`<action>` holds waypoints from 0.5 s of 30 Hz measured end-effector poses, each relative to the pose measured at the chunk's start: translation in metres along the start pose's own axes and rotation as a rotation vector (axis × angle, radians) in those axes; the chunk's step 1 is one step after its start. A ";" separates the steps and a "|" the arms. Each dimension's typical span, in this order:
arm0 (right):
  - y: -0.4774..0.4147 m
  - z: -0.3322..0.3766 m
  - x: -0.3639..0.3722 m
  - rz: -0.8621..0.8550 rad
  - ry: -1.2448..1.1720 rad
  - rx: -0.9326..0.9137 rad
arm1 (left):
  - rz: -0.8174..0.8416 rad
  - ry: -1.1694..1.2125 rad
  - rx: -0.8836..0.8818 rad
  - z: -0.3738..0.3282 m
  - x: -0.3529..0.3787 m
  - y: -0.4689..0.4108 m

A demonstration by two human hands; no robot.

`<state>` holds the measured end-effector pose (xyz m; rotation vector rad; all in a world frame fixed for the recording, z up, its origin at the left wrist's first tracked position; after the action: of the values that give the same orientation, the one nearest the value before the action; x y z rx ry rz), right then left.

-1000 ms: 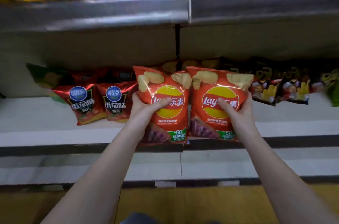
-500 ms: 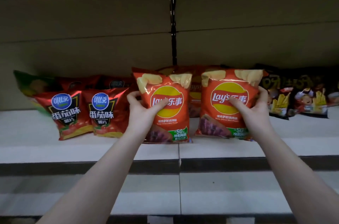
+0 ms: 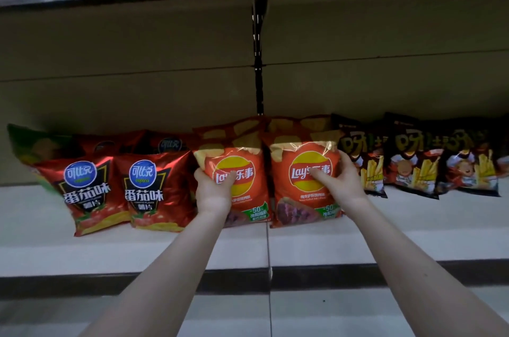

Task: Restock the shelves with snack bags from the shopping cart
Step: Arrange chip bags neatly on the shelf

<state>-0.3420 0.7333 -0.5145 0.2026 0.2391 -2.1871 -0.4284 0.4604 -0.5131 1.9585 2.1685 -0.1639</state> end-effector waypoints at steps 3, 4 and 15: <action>0.000 -0.006 0.002 -0.066 -0.001 -0.018 | -0.025 -0.014 -0.013 0.009 0.000 -0.004; 0.001 -0.009 0.002 -0.098 0.001 -0.024 | -0.032 -0.028 -0.016 0.010 0.001 -0.004; 0.025 0.017 -0.005 -0.352 0.445 -0.276 | -0.120 0.003 0.050 0.005 -0.001 0.016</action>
<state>-0.3203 0.7188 -0.4991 0.5240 0.8770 -2.3989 -0.4124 0.4595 -0.5166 1.8547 2.3063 -0.2364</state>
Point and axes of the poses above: each hand's wrist, its own y-axis away from the middle knuckle, its own x-axis out of the palm, z = x × y, the point moved 8 cm from there along -y, towards the middle knuckle, and after that the axes turned 1 degree about z, right-handed, at the moved point
